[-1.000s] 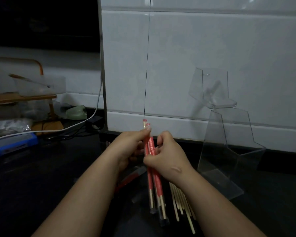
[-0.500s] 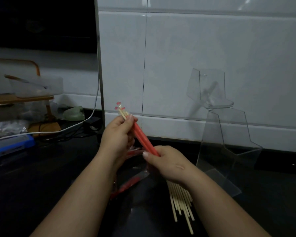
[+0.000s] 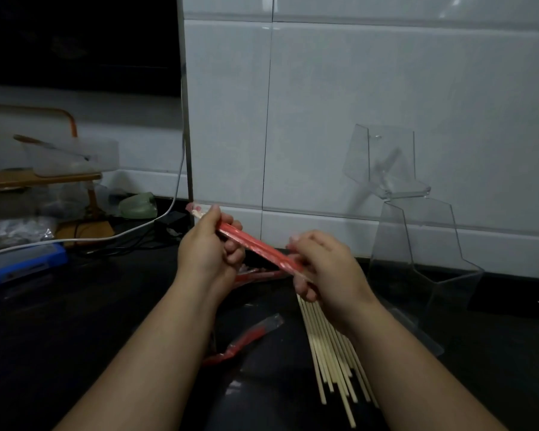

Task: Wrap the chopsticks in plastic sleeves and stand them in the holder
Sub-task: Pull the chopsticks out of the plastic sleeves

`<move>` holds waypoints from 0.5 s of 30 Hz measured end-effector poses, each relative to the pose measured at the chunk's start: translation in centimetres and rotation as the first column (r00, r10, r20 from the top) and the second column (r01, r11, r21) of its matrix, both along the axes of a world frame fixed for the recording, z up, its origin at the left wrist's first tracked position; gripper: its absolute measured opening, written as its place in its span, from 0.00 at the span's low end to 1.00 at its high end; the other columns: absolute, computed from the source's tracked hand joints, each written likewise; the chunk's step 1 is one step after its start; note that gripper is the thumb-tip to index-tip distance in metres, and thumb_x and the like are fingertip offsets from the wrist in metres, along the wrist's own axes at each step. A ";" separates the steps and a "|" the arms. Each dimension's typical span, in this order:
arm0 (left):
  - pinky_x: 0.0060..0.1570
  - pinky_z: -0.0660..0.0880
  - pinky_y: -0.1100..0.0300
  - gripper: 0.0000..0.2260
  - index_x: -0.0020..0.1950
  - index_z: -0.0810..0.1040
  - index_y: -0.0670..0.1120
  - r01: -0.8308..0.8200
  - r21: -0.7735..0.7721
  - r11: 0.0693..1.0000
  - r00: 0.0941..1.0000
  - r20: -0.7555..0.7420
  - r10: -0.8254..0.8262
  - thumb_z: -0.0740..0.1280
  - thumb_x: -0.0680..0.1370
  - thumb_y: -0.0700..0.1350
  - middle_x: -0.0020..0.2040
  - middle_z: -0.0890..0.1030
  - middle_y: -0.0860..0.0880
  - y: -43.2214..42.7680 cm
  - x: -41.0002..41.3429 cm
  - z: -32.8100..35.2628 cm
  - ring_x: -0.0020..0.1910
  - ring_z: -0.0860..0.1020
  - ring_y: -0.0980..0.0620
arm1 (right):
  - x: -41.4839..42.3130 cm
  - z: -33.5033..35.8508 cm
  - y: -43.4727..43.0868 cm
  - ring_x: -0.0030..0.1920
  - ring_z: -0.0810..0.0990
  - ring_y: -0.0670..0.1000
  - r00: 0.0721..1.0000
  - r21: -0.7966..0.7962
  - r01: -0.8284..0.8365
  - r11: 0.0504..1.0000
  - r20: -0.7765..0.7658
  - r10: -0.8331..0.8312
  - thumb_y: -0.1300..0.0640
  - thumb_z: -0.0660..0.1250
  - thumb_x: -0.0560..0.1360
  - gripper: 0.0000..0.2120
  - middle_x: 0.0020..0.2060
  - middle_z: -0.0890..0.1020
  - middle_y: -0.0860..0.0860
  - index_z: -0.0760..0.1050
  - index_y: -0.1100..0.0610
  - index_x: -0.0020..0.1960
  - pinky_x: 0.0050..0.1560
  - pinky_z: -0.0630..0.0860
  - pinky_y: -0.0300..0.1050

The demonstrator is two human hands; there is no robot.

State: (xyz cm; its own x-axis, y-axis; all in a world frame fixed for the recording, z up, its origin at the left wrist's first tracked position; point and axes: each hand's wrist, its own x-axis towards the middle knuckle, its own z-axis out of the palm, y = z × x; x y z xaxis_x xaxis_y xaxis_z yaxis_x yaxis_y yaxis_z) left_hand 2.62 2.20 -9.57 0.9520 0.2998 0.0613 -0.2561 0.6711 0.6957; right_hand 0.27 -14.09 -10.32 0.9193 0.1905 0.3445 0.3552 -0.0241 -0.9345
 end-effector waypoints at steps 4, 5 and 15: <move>0.18 0.59 0.66 0.14 0.39 0.71 0.44 0.053 0.024 0.998 0.998 0.025 -0.053 0.60 0.83 0.47 0.30 0.74 0.47 -0.4 -0.1 -0.1 0.21 0.63 0.58 | -0.6 -0.5 1.0 0.28 0.73 0.49 0.992 0.169 0.112 0.979 0.038 -0.120 0.56 0.60 0.81 0.14 0.27 0.75 0.51 0.75 0.60 0.39 0.28 0.69 0.42; 0.19 0.59 0.66 0.14 0.40 0.71 0.44 0.076 0.043 0.996 0.996 0.034 -0.078 0.60 0.84 0.47 0.30 0.73 0.48 -0.6 0.0 -0.2 0.21 0.63 0.57 | -0.6 -0.7 1.3 0.30 0.74 0.48 0.991 0.207 0.125 0.970 0.022 -0.133 0.55 0.61 0.80 0.15 0.28 0.75 0.50 0.75 0.58 0.37 0.31 0.70 0.44; 0.25 0.69 0.66 0.12 0.44 0.74 0.41 0.222 0.194 0.956 0.972 0.032 -0.232 0.61 0.83 0.47 0.34 0.76 0.45 -2.0 -1.0 -0.5 0.27 0.67 0.56 | -0.2 -0.8 1.9 0.48 0.78 0.51 0.952 0.503 0.305 0.809 -0.137 -0.274 0.55 0.62 0.80 0.17 0.42 0.81 0.48 0.81 0.48 0.34 0.47 0.75 0.49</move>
